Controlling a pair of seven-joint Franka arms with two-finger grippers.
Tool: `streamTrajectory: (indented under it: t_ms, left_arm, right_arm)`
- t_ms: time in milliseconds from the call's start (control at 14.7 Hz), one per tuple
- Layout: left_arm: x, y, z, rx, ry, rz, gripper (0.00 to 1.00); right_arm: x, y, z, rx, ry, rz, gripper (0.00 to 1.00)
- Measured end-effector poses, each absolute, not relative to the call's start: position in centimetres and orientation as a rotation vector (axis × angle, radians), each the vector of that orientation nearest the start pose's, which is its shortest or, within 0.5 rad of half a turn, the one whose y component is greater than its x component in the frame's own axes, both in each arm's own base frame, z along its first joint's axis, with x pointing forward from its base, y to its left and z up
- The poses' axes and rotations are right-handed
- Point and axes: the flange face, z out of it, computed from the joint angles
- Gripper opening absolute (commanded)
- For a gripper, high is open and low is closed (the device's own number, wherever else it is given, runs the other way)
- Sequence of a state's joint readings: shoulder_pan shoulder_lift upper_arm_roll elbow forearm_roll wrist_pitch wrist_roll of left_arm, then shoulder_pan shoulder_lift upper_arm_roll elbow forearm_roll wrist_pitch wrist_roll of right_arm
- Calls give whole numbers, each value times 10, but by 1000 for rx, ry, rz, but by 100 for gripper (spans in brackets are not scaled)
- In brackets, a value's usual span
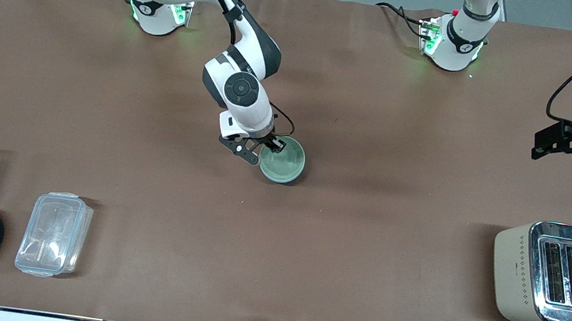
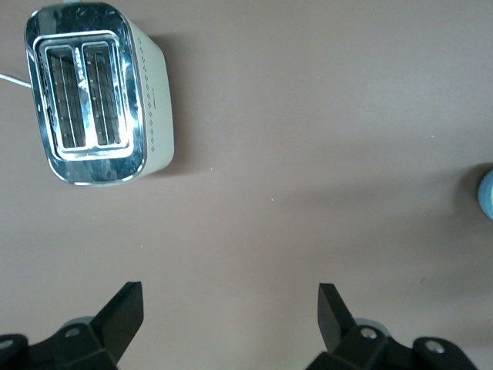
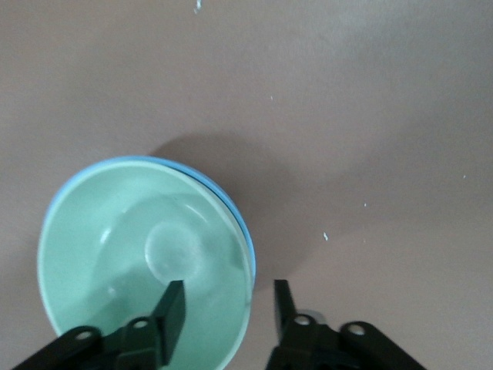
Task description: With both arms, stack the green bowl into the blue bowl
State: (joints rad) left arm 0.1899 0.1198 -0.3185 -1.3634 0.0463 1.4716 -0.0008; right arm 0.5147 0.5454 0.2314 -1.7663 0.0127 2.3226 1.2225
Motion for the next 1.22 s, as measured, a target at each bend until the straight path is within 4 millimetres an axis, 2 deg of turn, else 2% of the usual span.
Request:
streamTrajectory:
  t_ms: [68,204,340,476,612,816,1019,1155,1223]
  left_arm:
    - [569,-57,651,-3123,185,12,100]
    - [551,-63,652,-3107,187,29,100]
    - [535,-64,651,-3110,183,48,100]
    - [525,-59,653,-3117,164,51,100]
    - [524,-54,652,-3117,149,53,100]
    - [525,-52,651,-3118,144,54,100]
    - [530,-58,649,-3119,162,47,100]
    - [532,-63,648,-3119,176,47,100]
    - [532,-65,649,-3119,181,46,100]
  right_arm:
    - [504,434,278,-2947,797,131,100]
    - [525,402,326,-3009,817,58,100]
    - [543,345,392,-3111,805,-42,100]
    - [554,279,460,-3177,716,-98,100]
    - [559,210,512,-3225,577,-122,100]
    - [560,108,562,-3275,394,-126,100]
    - [549,22,608,-3270,230,-77,100]
    - [540,-17,646,-3253,161,-76,100]
    - [538,-27,662,-3247,150,-102,100]
